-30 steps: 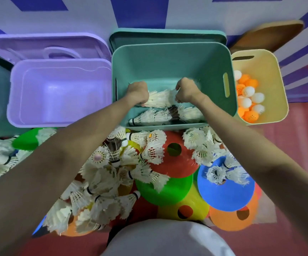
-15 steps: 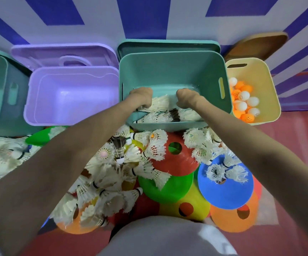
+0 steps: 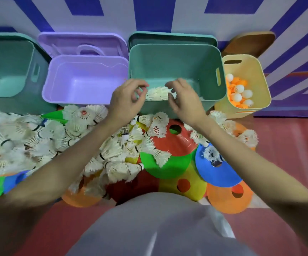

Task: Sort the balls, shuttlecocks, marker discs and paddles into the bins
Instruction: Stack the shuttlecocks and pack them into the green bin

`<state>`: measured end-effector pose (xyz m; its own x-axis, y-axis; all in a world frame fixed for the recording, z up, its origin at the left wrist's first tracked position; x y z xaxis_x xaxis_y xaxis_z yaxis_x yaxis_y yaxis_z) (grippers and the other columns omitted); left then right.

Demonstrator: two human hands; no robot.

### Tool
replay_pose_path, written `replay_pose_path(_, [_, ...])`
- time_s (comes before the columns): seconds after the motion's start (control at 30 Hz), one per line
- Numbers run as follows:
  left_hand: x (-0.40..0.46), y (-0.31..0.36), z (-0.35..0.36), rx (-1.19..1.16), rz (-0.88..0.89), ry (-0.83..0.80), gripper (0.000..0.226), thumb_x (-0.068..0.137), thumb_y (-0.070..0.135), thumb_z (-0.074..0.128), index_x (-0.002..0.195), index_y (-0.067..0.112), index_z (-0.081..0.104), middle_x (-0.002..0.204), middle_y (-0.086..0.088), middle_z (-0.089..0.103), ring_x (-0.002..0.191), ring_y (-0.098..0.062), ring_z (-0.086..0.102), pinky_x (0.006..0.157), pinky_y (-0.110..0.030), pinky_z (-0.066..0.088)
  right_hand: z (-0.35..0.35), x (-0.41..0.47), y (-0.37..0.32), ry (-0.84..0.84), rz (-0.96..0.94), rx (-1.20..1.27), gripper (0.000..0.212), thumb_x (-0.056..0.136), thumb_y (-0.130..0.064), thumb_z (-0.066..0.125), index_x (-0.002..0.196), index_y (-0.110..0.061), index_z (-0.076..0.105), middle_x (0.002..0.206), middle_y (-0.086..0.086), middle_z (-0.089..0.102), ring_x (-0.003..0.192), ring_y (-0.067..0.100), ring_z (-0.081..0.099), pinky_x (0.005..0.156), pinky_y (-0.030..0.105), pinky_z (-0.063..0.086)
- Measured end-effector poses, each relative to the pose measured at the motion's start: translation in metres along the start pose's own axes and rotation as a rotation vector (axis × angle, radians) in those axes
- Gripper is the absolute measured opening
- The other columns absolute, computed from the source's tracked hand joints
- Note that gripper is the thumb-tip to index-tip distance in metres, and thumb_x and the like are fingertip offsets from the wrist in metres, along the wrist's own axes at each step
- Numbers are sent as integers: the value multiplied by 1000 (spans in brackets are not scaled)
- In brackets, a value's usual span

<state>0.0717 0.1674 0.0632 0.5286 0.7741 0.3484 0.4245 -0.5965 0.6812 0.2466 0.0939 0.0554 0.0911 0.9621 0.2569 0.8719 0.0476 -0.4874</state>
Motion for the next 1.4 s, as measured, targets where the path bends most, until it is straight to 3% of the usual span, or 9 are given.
replay_pose_path(0.13, [-67,-3,2,-53,-141,-137,19,91,10,61,109,10,66,93,6,63,73,-2,58,66,-24,54,14,-66,-16,-55,-95,41,23,88,-10,50,109,-3,57,96,11,56,90,27,54,74,34,44])
replay_pose_path(0.3, [-117,-18,22,155,-269,-404,32,87,14,67,119,11,60,109,-5,65,95,-17,61,80,-39,53,54,-132,-10,-390,-127,-66,34,72,0,60,105,-2,62,98,14,59,90,33,58,69,37,52])
replay_pose_path(0.43, [-133,-22,41,304,-339,-510,44,83,10,68,125,8,55,116,-10,61,104,-26,60,80,-42,52,77,-152,-5,-536,-119,-124,32,77,-2,59,109,0,64,104,16,60,94,35,55,78,43,49])
replay_pose_path(0.6, [-135,-23,59,440,-392,-625,49,79,14,71,122,8,49,109,-12,57,101,-30,57,73,-41,50,86,-153,-5,-441,-42,-116,12,80,-7,66,92,-7,69,93,9,62,88,30,57,69,35,45])
replay_pose_path(0.8, [-128,-16,73,557,-394,-664,50,77,25,78,114,8,50,108,-11,58,103,-29,57,69,-35,43,73,-163,6,-263,122,-62,15,87,-9,59,97,-8,70,92,10,65,88,32,60,67,40,51])
replay_pose_path(1.0, [-120,-8,80,667,-394,-658,35,78,18,77,101,13,52,96,-5,60,92,-25,60,62,-32,38,45,-180,18,-94,324,101,14,95,-16,53,94,-5,61,85,10,63,76,28,58,58,38,46])
replay_pose_path(1.13, [-123,-2,74,464,-353,-614,45,75,19,78,112,11,53,96,-6,62,92,-25,61,62,-31,41,28,-178,11,57,416,319,18,97,-19,52,86,-5,58,72,8,58,64,23,52,57,37,41])
replay_pose_path(1.23, [-129,8,67,209,-255,-570,59,73,23,81,124,10,54,113,-6,65,104,-24,59,79,-39,49,23,-173,5,136,475,468,16,96,-15,55,80,-10,57,62,-4,51,56,10,44,53,25,35])
replay_pose_path(1.4, [-133,14,62,7,-221,-459,60,68,25,85,120,11,58,110,-5,68,96,-23,63,81,-44,52,35,-161,-1,88,479,515,9,91,-12,62,83,-14,66,64,-14,55,56,1,50,52,14,37])
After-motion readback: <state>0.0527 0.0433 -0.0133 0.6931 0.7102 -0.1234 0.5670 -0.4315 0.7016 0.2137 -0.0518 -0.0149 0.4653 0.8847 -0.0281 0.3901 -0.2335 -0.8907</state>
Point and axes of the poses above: each hand's wrist, its own x-axis towards the middle knuckle, its own z-axis out of the palm, y = z × x, the point moved 3 cm from there along x, towards the middle knuckle
